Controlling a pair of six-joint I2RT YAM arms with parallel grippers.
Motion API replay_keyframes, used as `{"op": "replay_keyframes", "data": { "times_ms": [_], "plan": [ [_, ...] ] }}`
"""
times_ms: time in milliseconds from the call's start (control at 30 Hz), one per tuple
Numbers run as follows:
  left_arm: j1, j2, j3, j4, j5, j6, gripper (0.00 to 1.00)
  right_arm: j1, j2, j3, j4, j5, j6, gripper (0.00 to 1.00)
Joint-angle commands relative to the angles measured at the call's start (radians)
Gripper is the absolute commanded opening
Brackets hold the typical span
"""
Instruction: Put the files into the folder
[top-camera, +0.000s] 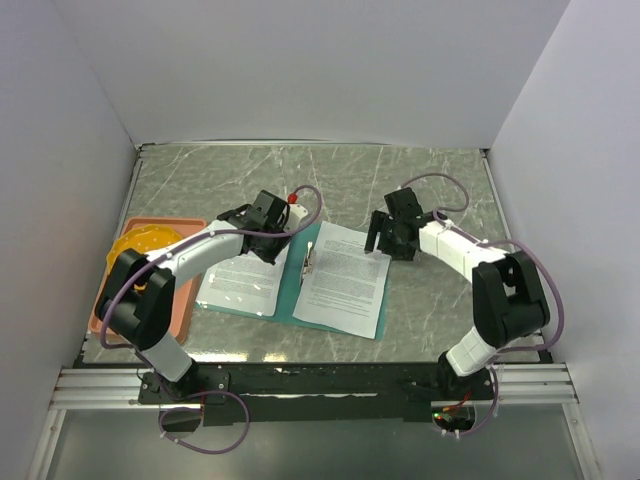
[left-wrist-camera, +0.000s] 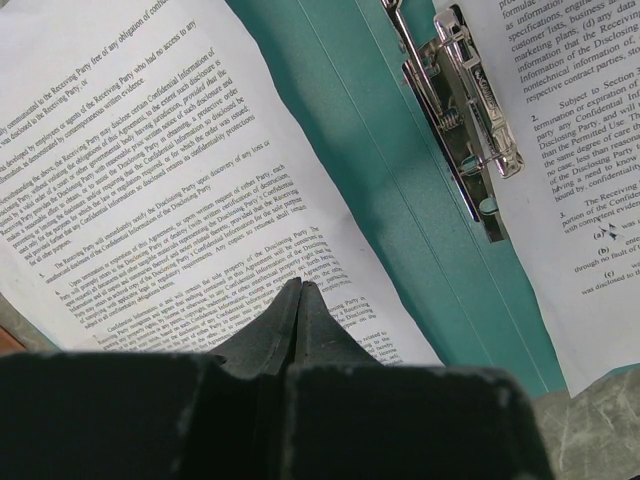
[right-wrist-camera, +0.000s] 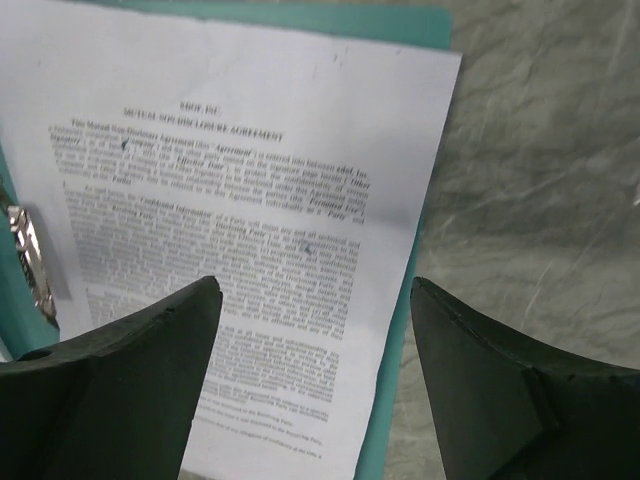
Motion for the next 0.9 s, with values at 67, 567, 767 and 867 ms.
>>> {"op": "replay_keyframes", "data": {
  "times_ms": [67, 567, 767, 867],
  "plan": [
    [-0.006, -0.051, -0.015, 0.009, -0.006, 0.011, 0.02, -0.029, 0.084, 0.073, -0.017, 0.064, -0.027, 0.84],
    [-0.006, -0.061, -0.024, 0.013, -0.004, 0.015, 0.02, -0.039, 0.171, 0.125, 0.015, 0.027, 0.019, 0.84],
    [-0.006, -0.062, -0.030, 0.016, -0.006, 0.019, 0.02, -0.037, 0.185, 0.131, 0.029, 0.023, 0.027, 0.84],
    [-0.006, -0.062, -0.030, 0.016, -0.006, 0.017, 0.02, -0.039, 0.194, 0.136, 0.028, 0.023, 0.026, 0.84]
  ]
}}
